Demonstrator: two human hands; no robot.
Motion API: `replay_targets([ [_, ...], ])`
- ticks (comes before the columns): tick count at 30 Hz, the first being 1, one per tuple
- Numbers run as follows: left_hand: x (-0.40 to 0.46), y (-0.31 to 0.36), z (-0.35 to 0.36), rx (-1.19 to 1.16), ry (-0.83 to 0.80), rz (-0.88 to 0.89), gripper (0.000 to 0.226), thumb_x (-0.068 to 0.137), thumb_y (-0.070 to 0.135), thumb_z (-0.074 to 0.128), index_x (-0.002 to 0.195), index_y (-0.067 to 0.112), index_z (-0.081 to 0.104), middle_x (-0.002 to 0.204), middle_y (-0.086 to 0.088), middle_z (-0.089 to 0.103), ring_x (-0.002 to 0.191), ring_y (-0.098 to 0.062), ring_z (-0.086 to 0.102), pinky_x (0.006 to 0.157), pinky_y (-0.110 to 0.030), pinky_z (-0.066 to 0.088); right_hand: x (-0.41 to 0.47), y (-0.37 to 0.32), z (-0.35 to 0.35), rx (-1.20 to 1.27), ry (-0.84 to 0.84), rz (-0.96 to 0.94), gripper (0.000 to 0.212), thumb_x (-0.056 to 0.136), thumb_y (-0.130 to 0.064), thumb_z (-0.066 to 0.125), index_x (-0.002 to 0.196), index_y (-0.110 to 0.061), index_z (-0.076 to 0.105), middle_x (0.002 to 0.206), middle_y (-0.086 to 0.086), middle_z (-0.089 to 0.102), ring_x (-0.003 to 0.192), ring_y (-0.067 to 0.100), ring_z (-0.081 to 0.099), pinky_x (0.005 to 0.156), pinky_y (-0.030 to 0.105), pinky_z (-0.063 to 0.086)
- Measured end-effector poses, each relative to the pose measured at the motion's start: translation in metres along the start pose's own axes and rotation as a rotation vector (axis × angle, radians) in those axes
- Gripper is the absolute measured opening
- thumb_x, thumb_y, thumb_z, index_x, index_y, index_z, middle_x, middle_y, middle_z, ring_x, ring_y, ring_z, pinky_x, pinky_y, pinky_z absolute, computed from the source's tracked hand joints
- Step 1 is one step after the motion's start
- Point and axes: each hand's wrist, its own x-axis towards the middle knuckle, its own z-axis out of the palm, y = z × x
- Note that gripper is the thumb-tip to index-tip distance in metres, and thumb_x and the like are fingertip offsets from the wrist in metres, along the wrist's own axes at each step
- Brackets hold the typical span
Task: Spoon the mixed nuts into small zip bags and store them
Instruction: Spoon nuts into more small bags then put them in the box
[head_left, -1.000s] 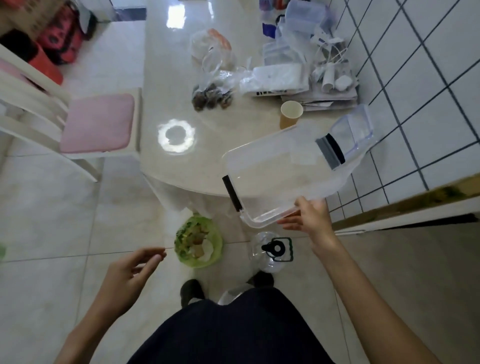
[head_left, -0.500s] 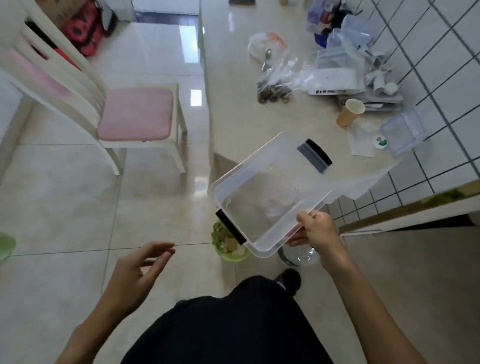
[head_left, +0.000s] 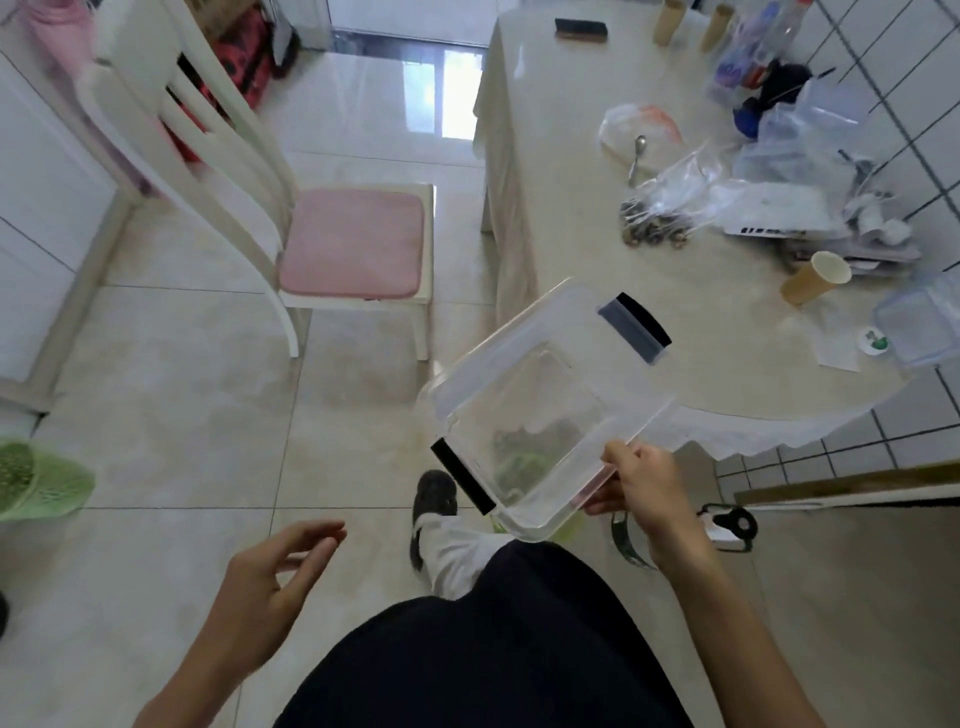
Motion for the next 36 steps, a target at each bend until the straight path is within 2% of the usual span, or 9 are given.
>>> replay_targets([
  [4, 0.053, 0.007, -0.016, 0.005, -0.003, -0.022, 0.024, 0.091, 0.032, 0.064, 0.112, 0.031, 0.075, 0.102, 0.021, 0.078, 0.098, 0.001, 0.073, 0.088, -0.014, 0.054, 0.048, -0.033, 0.031, -0.032, 0.022, -0.024, 0.026, 0.095, -0.013, 0.054, 0.074, -0.002, 0.064, 0.061, 0.018, 0.072, 0.050, 0.032, 0.070, 0.045, 0.033, 0.056],
  [11, 0.196, 0.059, -0.051, 0.030, -0.036, 0.023, 0.023, 0.092, 0.029, 0.064, 0.112, 0.031, 0.075, 0.102, 0.018, 0.079, 0.099, 0.002, 0.073, 0.086, -0.012, 0.054, 0.140, -0.121, 0.053, -0.072, 0.012, -0.050, 0.026, 0.097, -0.017, 0.051, 0.084, 0.004, 0.061, 0.059, 0.018, 0.071, 0.055, 0.039, 0.071, 0.054, 0.042, 0.060],
  [16, 0.297, 0.100, -0.062, 0.095, -0.140, 0.109, 0.025, 0.091, 0.034, 0.062, 0.113, 0.032, 0.074, 0.103, 0.019, 0.078, 0.100, 0.002, 0.072, 0.085, -0.014, 0.055, 0.180, -0.159, 0.037, -0.068, 0.080, -0.058, 0.031, 0.099, -0.021, 0.049, 0.094, 0.009, 0.057, 0.060, 0.019, 0.072, 0.056, 0.035, 0.071, 0.054, 0.036, 0.061],
  [20, 0.375, 0.131, -0.054, 0.156, -0.316, 0.190, 0.024, 0.092, 0.039, 0.062, 0.113, 0.038, 0.073, 0.105, 0.022, 0.077, 0.101, 0.001, 0.072, 0.085, -0.023, 0.057, 0.200, -0.162, 0.026, 0.015, 0.213, -0.003, 0.027, 0.098, -0.018, 0.049, 0.091, 0.008, 0.054, 0.059, 0.020, 0.071, 0.057, 0.036, 0.071, 0.057, 0.041, 0.060],
  [24, 0.434, 0.151, -0.043, 0.215, -0.447, 0.243, 0.022, 0.093, 0.041, 0.060, 0.112, 0.039, 0.073, 0.105, 0.024, 0.076, 0.101, 0.004, 0.071, 0.084, -0.013, 0.054, 0.209, -0.162, 0.027, 0.083, 0.302, 0.081, 0.025, 0.098, -0.018, 0.051, 0.089, 0.005, 0.056, 0.057, 0.020, 0.069, 0.053, 0.036, 0.069, 0.050, 0.035, 0.057],
  [26, 0.493, 0.183, -0.015, 0.283, -0.626, 0.321, 0.021, 0.093, 0.039, 0.061, 0.110, 0.038, 0.073, 0.103, 0.022, 0.077, 0.099, 0.002, 0.072, 0.083, -0.009, 0.051, 0.216, -0.164, 0.013, 0.193, 0.452, 0.156, 0.024, 0.098, -0.019, 0.051, 0.087, 0.002, 0.056, 0.058, 0.020, 0.069, 0.052, 0.034, 0.069, 0.048, 0.032, 0.055],
  [28, 0.532, 0.204, -0.001, 0.295, -0.701, 0.372, 0.020, 0.093, 0.036, 0.062, 0.110, 0.036, 0.073, 0.103, 0.022, 0.077, 0.098, 0.002, 0.072, 0.084, -0.010, 0.052, 0.217, -0.166, 0.013, 0.198, 0.494, 0.179, 0.023, 0.097, -0.020, 0.051, 0.086, 0.001, 0.055, 0.059, 0.021, 0.070, 0.054, 0.034, 0.069, 0.050, 0.033, 0.055],
  [32, 0.609, 0.262, 0.026, 0.352, -0.914, 0.502, 0.021, 0.094, 0.034, 0.061, 0.110, 0.031, 0.074, 0.103, 0.021, 0.078, 0.099, 0.003, 0.072, 0.084, -0.010, 0.052, 0.218, -0.166, 0.017, 0.328, 0.732, 0.286, 0.024, 0.095, -0.019, 0.054, 0.087, 0.003, 0.056, 0.060, 0.020, 0.071, 0.056, 0.035, 0.070, 0.053, 0.035, 0.055],
  [36, 0.665, 0.298, 0.053, 0.426, -1.105, 0.582, 0.015, 0.099, 0.025, 0.064, 0.107, 0.030, 0.075, 0.101, 0.020, 0.077, 0.097, 0.000, 0.072, 0.081, -0.010, 0.051, 0.213, -0.163, 0.021, 0.374, 0.902, 0.368, 0.023, 0.094, -0.015, 0.056, 0.082, 0.004, 0.059, 0.055, 0.014, 0.069, 0.048, 0.027, 0.068, 0.043, 0.029, 0.051],
])
